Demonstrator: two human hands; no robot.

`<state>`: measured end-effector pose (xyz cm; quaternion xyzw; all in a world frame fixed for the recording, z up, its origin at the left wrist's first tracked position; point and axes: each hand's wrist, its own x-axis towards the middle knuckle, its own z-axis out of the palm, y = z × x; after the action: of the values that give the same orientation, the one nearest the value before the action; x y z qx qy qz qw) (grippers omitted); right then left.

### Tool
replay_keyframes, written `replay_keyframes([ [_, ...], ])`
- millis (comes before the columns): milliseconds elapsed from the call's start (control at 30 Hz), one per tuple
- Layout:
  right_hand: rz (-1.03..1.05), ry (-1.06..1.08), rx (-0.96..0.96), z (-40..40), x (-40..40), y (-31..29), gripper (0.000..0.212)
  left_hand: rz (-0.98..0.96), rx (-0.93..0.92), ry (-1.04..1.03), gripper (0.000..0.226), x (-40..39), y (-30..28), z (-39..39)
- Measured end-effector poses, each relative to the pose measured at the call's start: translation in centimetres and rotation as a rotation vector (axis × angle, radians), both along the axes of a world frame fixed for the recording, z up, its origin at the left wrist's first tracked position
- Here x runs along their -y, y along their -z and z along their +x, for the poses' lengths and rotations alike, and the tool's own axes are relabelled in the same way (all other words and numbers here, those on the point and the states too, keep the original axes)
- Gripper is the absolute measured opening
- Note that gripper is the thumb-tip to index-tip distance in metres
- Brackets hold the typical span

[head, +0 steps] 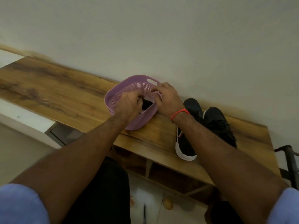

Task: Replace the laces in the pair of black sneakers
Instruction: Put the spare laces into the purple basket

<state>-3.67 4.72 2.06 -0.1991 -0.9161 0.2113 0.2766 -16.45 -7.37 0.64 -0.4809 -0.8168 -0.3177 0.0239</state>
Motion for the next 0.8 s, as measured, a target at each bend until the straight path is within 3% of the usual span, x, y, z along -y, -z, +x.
replay_keyframes([
  [167,-0.044,0.073,-0.186,5.1,3.0,-0.2,0.025,0.160,-0.166,0.012,0.024,1.5,-0.6,4.0],
  [300,-0.078,0.150,-0.207,9.0,5.7,0.1,0.025,0.230,-0.081,0.065,0.007,4.1,-0.4,9.2],
  [500,-0.122,0.168,-0.126,13.7,8.8,0.7,0.028,0.155,-0.077,0.097,0.014,7.9,1.0,14.8],
  [800,-0.135,0.123,-0.088,16.1,9.2,2.7,0.027,0.088,-0.057,0.061,0.023,9.8,2.1,16.6],
])
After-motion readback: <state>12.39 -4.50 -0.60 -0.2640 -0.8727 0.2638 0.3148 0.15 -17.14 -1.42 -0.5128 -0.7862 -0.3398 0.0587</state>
